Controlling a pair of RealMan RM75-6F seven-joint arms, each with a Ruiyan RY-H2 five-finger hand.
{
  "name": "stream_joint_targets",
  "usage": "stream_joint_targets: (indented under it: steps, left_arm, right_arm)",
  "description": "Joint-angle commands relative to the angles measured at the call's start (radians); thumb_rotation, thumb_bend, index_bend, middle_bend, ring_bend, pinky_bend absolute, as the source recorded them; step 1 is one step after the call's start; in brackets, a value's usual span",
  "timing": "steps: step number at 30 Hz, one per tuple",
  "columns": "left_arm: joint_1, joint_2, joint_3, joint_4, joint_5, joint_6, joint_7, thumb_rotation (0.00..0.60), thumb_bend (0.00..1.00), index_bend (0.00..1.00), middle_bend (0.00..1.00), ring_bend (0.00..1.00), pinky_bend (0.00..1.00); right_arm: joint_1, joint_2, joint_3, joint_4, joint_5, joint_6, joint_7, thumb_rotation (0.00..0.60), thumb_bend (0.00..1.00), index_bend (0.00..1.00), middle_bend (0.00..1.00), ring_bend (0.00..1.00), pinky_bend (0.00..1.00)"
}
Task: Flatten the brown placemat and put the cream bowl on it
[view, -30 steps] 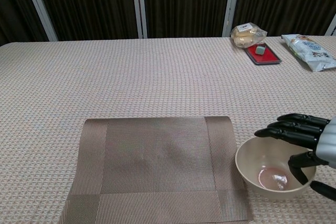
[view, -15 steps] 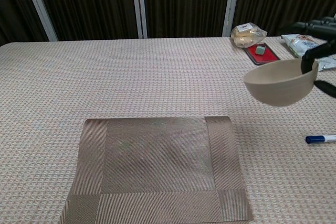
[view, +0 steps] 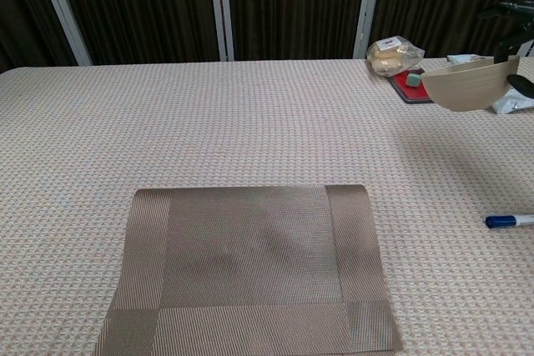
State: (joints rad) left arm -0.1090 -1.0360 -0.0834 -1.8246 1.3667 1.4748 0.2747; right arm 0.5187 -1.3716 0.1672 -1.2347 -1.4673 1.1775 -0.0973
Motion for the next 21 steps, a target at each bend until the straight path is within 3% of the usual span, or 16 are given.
stream_joint_targets:
  steps: [1, 7, 13, 14, 15, 17, 18, 19, 21]
  left_arm:
    - [0.0, 0.0, 0.0, 0.001, -0.002, -0.001, -0.001, 0.6, 0.0, 0.0, 0.0, 0.0, 0.0]
    - [0.001, -0.002, 0.004, 0.002, 0.0, -0.003, 0.002, 0.6, 0.0, 0.0, 0.0, 0.0, 0.0]
    - [0.004, -0.004, 0.009, -0.005, 0.007, 0.004, 0.008, 0.6, 0.0, 0.0, 0.0, 0.0, 0.0]
    - [0.004, -0.005, 0.01, -0.007, 0.008, 0.004, 0.012, 0.6, 0.0, 0.0, 0.0, 0.0, 0.0]
    - [0.004, -0.005, 0.011, -0.008, 0.008, 0.003, 0.015, 0.6, 0.0, 0.0, 0.0, 0.0, 0.0]
    - [0.004, -0.006, 0.012, -0.012, 0.008, 0.002, 0.017, 0.6, 0.0, 0.0, 0.0, 0.0, 0.0]
    - [0.004, -0.006, 0.012, -0.013, 0.009, 0.001, 0.018, 0.6, 0.0, 0.0, 0.0, 0.0, 0.0]
    - [0.003, -0.007, 0.013, -0.013, 0.009, 0.001, 0.019, 0.6, 0.0, 0.0, 0.0, 0.0, 0.0]
    - [0.003, -0.007, 0.013, -0.013, 0.011, 0.001, 0.021, 0.6, 0.0, 0.0, 0.0, 0.0, 0.0]
  right_arm:
    - [0.016, -0.037, 0.01, 0.055, 0.03, -0.026, -0.032, 0.6, 0.44, 0.7, 0.0, 0.0, 0.0]
    - [0.025, -0.088, 0.02, 0.138, 0.087, -0.067, -0.039, 0.6, 0.44, 0.71, 0.0, 0.0, 0.0]
    - [0.015, -0.14, -0.003, 0.247, 0.106, -0.094, -0.006, 0.6, 0.44, 0.88, 0.0, 0.0, 0.0]
    - [0.012, -0.146, -0.008, 0.261, 0.103, -0.096, 0.006, 0.6, 0.43, 0.84, 0.0, 0.0, 0.0]
    - [0.012, -0.146, -0.016, 0.27, 0.095, -0.096, 0.013, 0.6, 0.42, 0.72, 0.0, 0.0, 0.0]
    - [0.009, -0.145, -0.028, 0.285, 0.084, -0.098, 0.021, 0.6, 0.35, 0.2, 0.0, 0.0, 0.0]
    - [0.007, -0.144, -0.032, 0.288, 0.084, -0.103, 0.023, 0.6, 0.3, 0.06, 0.0, 0.0, 0.0]
    - [0.005, -0.143, -0.035, 0.288, 0.085, -0.106, 0.025, 0.6, 0.2, 0.0, 0.0, 0.0, 0.0]
    - [-0.001, -0.136, -0.04, 0.283, 0.087, -0.109, 0.028, 0.6, 0.04, 0.0, 0.0, 0.0, 0.0]
